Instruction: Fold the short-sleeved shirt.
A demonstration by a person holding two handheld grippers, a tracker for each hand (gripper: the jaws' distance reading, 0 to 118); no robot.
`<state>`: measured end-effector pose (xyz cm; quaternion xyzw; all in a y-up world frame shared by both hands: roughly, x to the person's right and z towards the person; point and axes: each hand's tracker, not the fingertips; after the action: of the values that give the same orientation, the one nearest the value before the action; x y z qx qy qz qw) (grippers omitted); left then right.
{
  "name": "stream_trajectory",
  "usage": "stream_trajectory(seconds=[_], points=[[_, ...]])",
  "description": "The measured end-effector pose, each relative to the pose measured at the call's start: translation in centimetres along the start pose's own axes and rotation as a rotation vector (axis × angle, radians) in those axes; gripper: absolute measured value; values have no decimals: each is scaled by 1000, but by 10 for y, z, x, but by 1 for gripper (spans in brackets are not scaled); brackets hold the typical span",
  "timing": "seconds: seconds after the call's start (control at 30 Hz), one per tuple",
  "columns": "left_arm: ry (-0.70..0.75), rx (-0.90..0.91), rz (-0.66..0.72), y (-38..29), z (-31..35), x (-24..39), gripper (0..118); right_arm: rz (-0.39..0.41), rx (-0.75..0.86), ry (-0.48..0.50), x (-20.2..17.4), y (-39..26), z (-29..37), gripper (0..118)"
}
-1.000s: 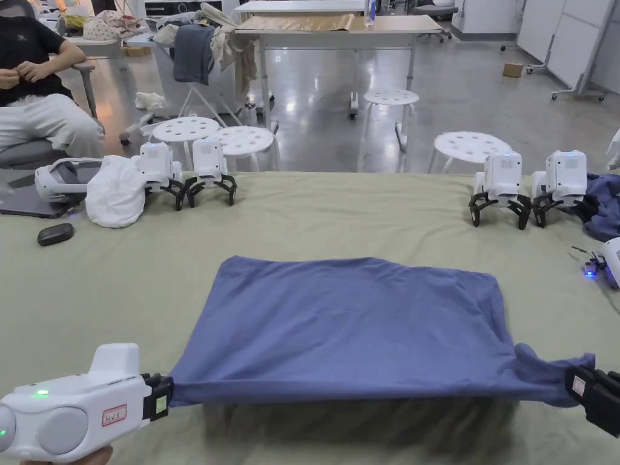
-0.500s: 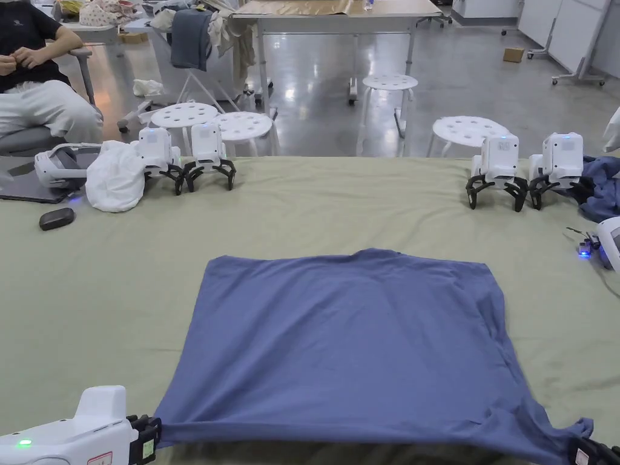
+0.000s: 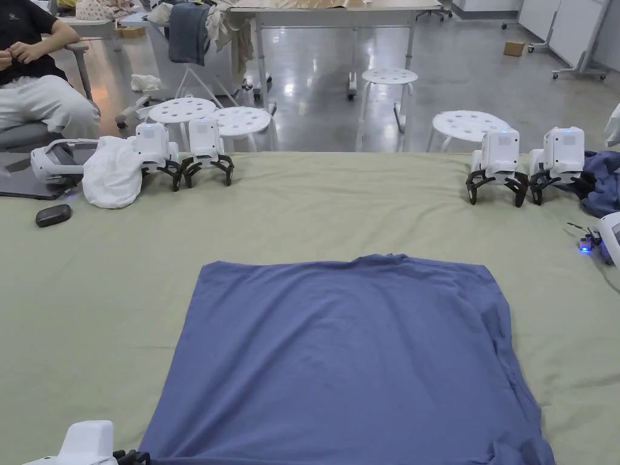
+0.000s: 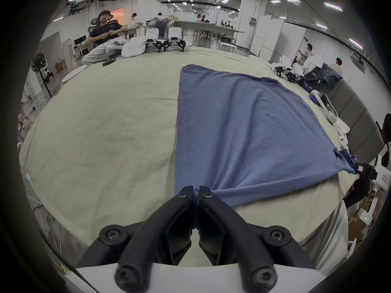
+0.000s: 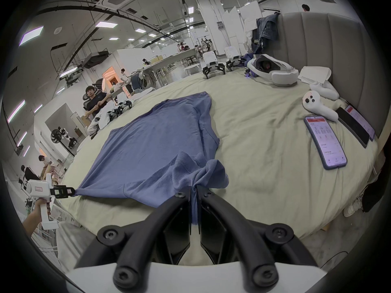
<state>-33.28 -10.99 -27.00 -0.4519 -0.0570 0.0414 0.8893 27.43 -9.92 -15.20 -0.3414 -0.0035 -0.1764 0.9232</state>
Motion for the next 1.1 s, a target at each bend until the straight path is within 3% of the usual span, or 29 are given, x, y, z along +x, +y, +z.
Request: stream_trajectory(seconds=[0.23,0.5,0.67,0.73,0.77,0.8,0.83,0.9,1.1], points=[[25,-65,-6,-13,-25,4,2,1,-87,-70,10,-17,-34,7],[24,-62,7,-12,-22,4,3,-25,-98,-85,10,-30,-37,7],[21,-39,14,-10,-18,6,15,-3,-86,-84,0,-22,-30,9],[30,-33,22,-6,-14,7,47,27,-82,-95,-4,-15,-26,22],[31,-29,28,-3,-12,8,69,45,-80,-99,-6,-11,-25,33],[36,-20,33,-1,-10,9,92,59,-70,-102,-8,-8,-24,50],[45,2,36,2,-7,11,102,76,-58,-103,-11,-3,-22,64],[52,73,28,9,1,14,105,93,-28,-93,-18,7,-17,88],[41,194,3,36,22,27,108,169,98,-59,-49,43,-8,105]])
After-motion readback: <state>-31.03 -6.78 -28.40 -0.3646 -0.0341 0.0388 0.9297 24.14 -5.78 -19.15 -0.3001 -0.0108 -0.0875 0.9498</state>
